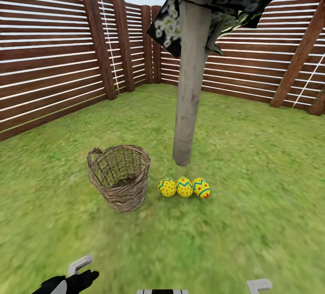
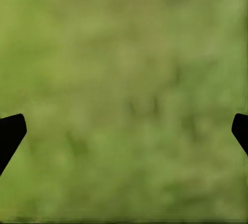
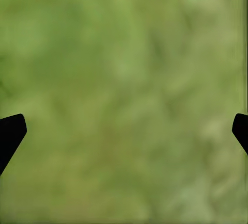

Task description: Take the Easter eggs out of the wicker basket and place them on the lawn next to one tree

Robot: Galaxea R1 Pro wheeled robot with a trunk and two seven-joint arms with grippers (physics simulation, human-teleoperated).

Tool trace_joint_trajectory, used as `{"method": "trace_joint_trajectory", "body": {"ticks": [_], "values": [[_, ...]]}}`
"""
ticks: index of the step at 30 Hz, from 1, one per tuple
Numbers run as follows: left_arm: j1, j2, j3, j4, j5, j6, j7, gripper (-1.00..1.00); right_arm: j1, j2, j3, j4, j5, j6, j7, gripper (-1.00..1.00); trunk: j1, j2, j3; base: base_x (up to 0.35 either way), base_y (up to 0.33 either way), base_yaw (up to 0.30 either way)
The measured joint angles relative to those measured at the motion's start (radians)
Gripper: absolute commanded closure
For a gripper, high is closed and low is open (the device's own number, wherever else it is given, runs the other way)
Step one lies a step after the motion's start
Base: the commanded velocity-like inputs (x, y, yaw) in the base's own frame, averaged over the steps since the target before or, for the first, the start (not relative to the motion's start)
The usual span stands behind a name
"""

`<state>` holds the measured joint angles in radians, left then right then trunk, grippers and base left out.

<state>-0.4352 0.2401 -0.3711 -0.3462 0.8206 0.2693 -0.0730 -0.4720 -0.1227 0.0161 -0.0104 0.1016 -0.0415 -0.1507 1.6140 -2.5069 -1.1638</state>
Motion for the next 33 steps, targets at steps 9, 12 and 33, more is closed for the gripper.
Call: {"method": "trace_joint_trajectory", "body": {"ticks": [9, 12, 33], "values": [[0.0, -0.008, 0.0, 0.023, 0.001, -0.004, -0.002, -1.0, 0.003, 0.001, 0.0, 0.001, -0.005, 0.0, 0.0, -1.0, -0.004, 0.002, 0.035, 0.0, 0.0, 0.0], [0.0, -0.008, -0.001, 0.03, 0.001, -0.004, -0.002, -1.0, 0.006, 0.001, -0.001, 0.001, -0.006, 0.0, 0.0, -1.0, -0.005, 0.003, 0.046, 0.0, 0.0, 0.0], [0.0, -0.036, 0.002, 0.208, -0.003, -0.004, -0.004, -1.0, 0.054, 0.002, -0.001, 0.015, -0.008, 0.001, 0.0, -1.0, -0.022, 0.022, 0.126, 0.0, 0.0, 0.0]]}}
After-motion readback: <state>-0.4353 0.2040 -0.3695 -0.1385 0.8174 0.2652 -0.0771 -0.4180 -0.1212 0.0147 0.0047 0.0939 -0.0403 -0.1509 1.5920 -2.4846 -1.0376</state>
